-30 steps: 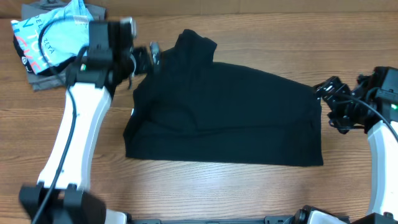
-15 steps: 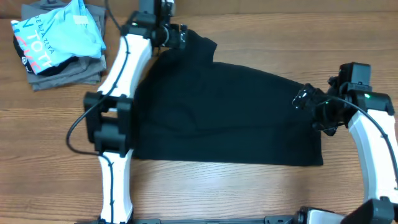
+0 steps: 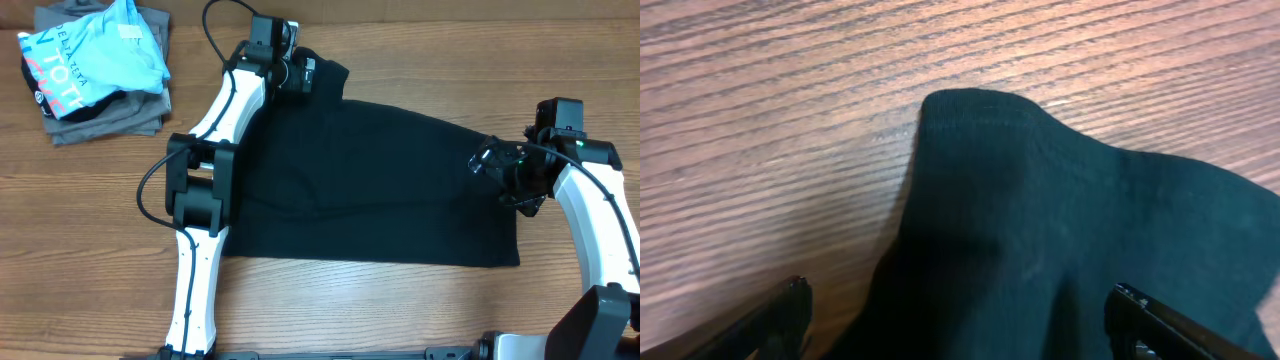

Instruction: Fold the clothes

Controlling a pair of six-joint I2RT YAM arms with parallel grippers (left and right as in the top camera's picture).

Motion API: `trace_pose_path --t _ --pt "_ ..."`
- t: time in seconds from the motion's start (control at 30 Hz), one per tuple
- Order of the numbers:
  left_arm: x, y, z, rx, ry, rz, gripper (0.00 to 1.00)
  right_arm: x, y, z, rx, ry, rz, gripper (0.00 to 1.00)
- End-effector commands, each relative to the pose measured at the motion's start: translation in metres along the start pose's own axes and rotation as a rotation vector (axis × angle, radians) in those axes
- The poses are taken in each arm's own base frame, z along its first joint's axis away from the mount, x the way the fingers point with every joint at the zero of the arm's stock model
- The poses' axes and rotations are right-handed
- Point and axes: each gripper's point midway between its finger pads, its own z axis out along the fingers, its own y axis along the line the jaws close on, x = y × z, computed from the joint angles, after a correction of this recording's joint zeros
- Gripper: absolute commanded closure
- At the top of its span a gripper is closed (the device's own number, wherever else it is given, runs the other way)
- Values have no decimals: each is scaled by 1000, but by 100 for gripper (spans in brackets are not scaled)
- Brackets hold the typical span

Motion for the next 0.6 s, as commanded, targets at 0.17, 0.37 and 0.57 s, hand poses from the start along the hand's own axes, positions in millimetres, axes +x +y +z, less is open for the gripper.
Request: trace_pose_path --t 0.17,0.37,0.57 --pt "6 8 20 -13 -9 22 21 -6 3 -2 1 -22 8 0" --pt "-5 10 20 -36 -51 30 89 -23 10 -3 -31 -91 15 2" --pt "-5 10 20 -35 -52 29 96 -75 3 -11 -9 -296 34 0"
